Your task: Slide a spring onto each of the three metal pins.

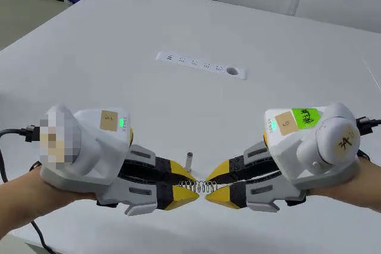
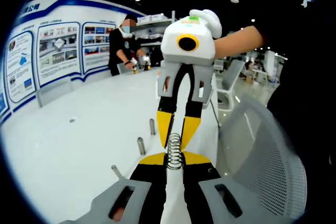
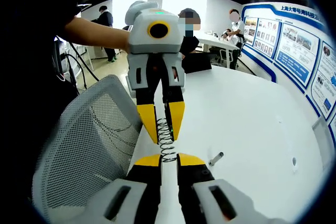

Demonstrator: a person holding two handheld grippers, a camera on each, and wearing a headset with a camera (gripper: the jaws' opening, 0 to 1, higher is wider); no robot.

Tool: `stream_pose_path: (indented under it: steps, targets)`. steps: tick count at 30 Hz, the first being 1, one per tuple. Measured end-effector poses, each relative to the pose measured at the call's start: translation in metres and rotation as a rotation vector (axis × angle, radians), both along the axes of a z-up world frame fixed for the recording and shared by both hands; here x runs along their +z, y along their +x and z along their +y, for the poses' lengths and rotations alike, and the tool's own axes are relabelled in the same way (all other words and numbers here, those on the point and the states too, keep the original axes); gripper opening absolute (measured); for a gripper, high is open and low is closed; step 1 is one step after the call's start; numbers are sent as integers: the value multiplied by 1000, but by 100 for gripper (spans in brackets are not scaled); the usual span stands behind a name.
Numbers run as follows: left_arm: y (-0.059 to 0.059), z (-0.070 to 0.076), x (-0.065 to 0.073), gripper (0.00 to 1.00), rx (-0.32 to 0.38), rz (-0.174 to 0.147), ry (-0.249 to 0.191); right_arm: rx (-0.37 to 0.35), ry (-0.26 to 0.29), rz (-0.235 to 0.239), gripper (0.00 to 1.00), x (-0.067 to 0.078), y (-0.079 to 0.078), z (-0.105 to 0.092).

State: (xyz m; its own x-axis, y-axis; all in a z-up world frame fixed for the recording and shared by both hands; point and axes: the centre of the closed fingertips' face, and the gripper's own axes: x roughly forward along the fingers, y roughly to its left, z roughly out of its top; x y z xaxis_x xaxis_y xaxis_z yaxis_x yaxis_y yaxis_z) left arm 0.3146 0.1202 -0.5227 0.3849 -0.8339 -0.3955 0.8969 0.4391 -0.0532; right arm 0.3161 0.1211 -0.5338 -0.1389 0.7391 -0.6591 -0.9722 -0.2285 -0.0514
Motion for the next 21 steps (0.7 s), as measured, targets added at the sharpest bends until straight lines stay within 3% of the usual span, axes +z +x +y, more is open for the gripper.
stream_pose_path:
  steps: [7, 13, 21]
  targets:
    - [-4, 1, -8, 10, -7, 8, 33, 3, 52, 53, 12, 14, -5, 4]
    - [-4, 1, -9, 10, -3, 10, 42, 4, 61, 66, 12, 18, -7, 7]
    - [-4, 2, -9, 10, 4, 6, 34, -8, 139, 121, 12, 35, -12, 19]
